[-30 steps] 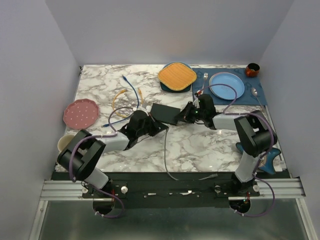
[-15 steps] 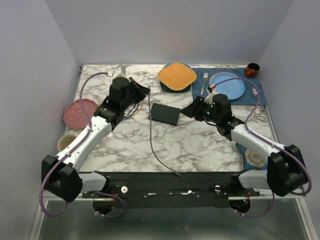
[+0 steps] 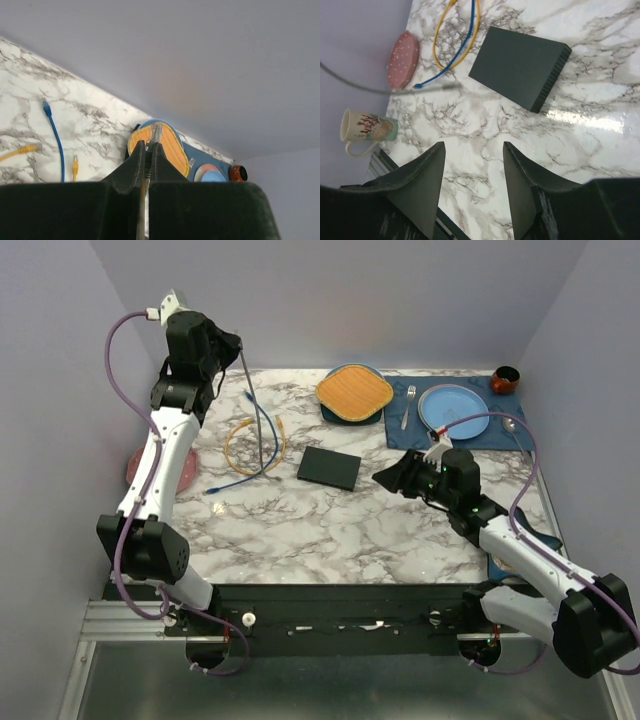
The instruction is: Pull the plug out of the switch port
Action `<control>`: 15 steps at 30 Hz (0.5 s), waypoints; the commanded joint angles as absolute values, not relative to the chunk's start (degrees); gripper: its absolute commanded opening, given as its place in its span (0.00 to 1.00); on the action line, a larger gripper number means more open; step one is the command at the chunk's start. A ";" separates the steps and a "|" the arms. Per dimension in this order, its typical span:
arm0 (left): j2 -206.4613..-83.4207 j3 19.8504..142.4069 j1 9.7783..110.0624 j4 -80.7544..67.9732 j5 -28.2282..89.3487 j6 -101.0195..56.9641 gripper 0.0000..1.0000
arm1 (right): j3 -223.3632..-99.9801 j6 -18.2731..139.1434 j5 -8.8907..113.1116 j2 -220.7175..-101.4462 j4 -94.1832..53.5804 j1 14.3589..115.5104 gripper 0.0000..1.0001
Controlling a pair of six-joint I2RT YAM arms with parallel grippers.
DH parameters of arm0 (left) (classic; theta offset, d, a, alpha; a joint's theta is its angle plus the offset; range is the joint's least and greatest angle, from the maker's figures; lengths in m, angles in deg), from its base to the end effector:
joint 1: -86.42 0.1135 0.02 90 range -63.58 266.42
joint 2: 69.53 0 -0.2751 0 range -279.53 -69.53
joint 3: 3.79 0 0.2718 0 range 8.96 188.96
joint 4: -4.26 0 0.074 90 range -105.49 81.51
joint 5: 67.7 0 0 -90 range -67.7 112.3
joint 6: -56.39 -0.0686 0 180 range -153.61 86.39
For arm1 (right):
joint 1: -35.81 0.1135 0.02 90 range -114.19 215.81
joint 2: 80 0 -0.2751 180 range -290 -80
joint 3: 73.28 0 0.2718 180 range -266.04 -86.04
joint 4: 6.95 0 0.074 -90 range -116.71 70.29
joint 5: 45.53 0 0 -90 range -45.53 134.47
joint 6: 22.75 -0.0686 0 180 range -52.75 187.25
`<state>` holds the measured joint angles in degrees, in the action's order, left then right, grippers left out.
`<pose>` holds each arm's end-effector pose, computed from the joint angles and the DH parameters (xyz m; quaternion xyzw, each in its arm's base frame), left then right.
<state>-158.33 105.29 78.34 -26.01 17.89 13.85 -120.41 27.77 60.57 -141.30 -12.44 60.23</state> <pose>0.4061 -0.0523 0.4580 -0.2812 0.7123 -0.2732 0.5821 0.2500 0.1344 0.2412 0.0261 0.8130 0.3989 0.4234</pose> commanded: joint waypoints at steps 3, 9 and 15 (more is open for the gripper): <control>-170.77 113.71 83.95 -25.63 21.24 14.90 0.00 | -116.19 27.87 60.63 -137.83 -10.04 60.51 0.58; -185.88 124.43 85.89 -33.96 23.52 15.27 0.23 | -115.75 28.31 61.35 -137.75 -11.00 60.59 0.57; -190.48 125.08 85.54 -37.86 20.72 13.50 0.75 | -114.60 28.66 59.68 -137.30 -11.18 60.59 0.57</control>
